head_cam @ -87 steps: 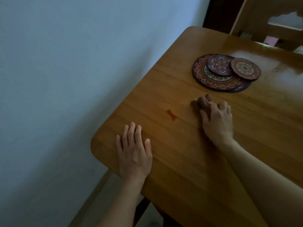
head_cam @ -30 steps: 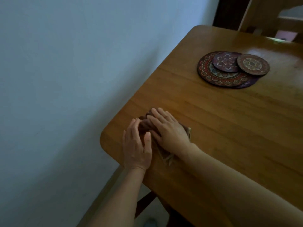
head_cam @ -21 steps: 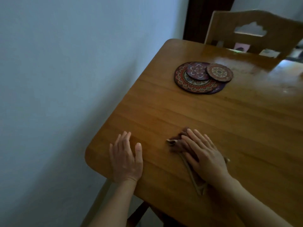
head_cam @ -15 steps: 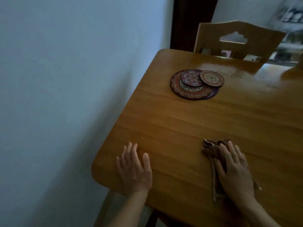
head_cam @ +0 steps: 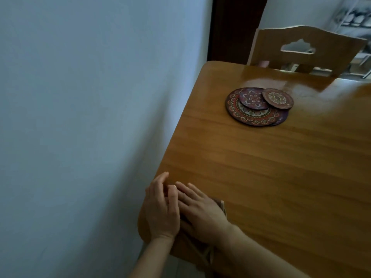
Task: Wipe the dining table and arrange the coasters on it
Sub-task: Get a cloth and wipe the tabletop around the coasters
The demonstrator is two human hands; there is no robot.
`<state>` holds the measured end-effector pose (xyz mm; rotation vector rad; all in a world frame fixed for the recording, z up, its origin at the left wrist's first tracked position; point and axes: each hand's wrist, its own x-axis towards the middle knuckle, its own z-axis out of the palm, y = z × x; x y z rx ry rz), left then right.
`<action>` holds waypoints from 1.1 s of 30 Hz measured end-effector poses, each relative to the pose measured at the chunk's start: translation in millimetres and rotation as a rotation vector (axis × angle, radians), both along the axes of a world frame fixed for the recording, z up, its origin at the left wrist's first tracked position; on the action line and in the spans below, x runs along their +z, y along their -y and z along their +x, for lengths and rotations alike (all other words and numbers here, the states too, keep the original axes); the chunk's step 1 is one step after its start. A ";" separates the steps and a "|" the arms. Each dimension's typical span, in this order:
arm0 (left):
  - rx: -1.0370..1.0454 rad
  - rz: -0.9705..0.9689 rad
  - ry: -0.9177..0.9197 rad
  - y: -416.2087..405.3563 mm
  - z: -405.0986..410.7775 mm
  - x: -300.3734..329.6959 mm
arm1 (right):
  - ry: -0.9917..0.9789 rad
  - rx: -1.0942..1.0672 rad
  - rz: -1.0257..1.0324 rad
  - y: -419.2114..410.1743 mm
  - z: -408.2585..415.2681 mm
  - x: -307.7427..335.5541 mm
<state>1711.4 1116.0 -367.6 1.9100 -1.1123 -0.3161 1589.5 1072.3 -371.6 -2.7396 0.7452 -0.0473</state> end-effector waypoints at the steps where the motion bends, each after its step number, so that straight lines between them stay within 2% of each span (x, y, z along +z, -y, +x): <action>1: -0.010 -0.020 0.004 1.4 -2.4 -1.2 | -0.003 0.008 0.004 13.1 1.3 1.7; 4: -0.057 -0.020 0.067 12.3 -11.7 -10.2 | 0.006 -0.042 -0.015 58.3 8.1 -1.0; 10: -0.107 0.281 0.340 21.3 -19.2 -20.4 | 0.058 -0.308 -0.046 161.6 21.7 -0.1; 15: -0.127 0.416 0.410 28.9 -21.1 -18.7 | 0.077 -0.471 -0.045 227.6 37.0 0.4; 19: -0.131 0.425 0.413 26.1 -17.0 -18.9 | 0.058 -0.515 -0.032 236.4 49.7 -2.3; 23: -0.128 0.429 0.395 23.4 -13.3 -19.4 | 0.093 -0.549 -0.013 208.1 50.6 0.2; 25: -0.135 0.427 0.386 23.4 -13.7 -18.0 | 0.069 -0.492 -0.004 193.3 33.0 1.8; 27: -0.132 0.410 0.399 22.3 -11.3 -17.3 | 0.055 -0.523 -0.018 183.6 -2.4 1.0; 33: -0.119 0.375 0.431 23.8 -11.4 -17.4 | 0.011 -1.125 -0.061 145.0 -186.2 2.7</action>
